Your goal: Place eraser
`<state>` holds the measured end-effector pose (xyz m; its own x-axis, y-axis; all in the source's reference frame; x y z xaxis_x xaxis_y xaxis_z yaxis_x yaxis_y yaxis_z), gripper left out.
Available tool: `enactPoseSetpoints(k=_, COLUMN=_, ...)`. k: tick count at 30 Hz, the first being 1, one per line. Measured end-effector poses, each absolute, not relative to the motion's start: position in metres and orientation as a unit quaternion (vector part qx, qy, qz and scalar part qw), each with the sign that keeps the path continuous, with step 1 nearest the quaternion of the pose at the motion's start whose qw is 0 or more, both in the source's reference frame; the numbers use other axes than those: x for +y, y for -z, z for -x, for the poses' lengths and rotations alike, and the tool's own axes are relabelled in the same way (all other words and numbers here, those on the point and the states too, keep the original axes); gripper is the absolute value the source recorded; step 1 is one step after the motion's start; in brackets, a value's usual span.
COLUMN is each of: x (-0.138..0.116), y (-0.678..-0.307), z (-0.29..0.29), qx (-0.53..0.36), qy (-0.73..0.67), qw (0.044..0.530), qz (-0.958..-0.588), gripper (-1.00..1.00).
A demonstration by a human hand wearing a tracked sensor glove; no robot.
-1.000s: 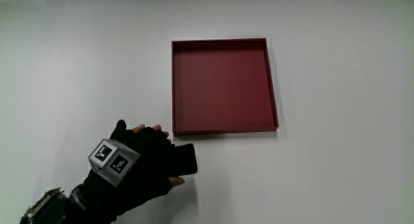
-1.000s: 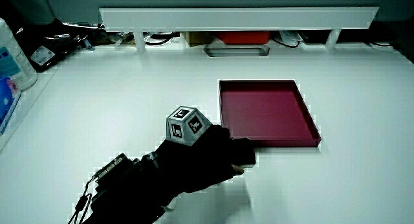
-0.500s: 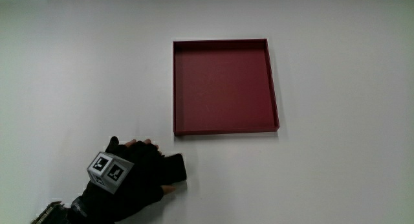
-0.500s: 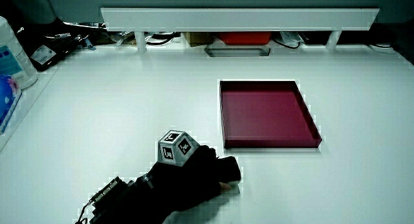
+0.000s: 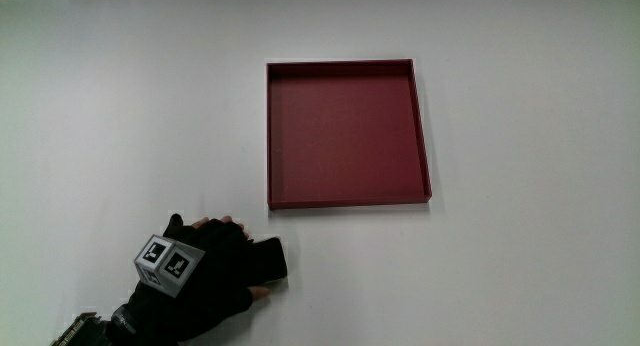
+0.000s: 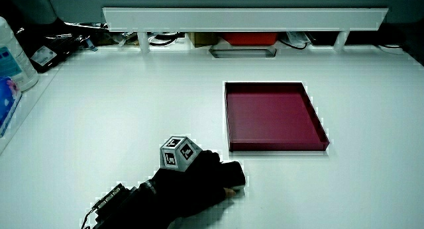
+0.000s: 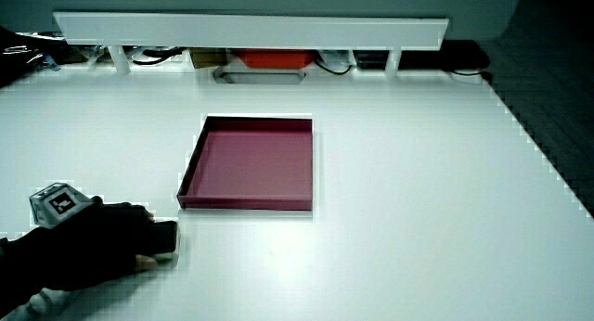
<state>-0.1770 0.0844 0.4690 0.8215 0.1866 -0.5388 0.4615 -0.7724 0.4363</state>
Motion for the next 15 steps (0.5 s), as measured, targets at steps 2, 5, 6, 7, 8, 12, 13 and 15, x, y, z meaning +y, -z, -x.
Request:
enactPoseSetpoints(k=2, x=0.0849, y=-0.4701, z=0.1778, qx=0.172, qy=0.240, qw=0.286, qz=-0.912, gripper=-0.23)
enactPoseSetpoints(k=5, x=0.0842, y=-0.4700, z=0.1774, qx=0.173, qy=0.240, qw=0.291, qz=-0.910, gripper=-0.35)
enactPoseSetpoints(k=6, x=0.0844, y=-0.4706, z=0.1772, qx=0.174, qy=0.238, qw=0.291, qz=-0.910, gripper=-0.38)
enactPoseSetpoints(k=7, x=0.0839, y=-0.4703, z=0.1767, qx=0.174, qy=0.242, qw=0.297, qz=-0.907, gripper=-0.42)
enactPoseSetpoints(k=8, x=0.0851, y=-0.4732, z=0.1779, qx=0.168, qy=0.246, qw=0.300, qz=-0.906, gripper=-0.46)
enactPoseSetpoints(k=12, x=0.0840, y=-0.4670, z=0.1762, qx=0.177, qy=0.235, qw=0.296, qz=-0.909, gripper=-0.62)
enactPoseSetpoints(k=13, x=0.0846, y=-0.4690, z=0.1779, qx=0.177, qy=0.240, qw=0.294, qz=-0.908, gripper=-0.65)
enactPoseSetpoints(k=15, x=0.0834, y=-0.4662, z=0.1795, qx=0.179, qy=0.245, qw=0.302, qz=-0.904, gripper=-0.73)
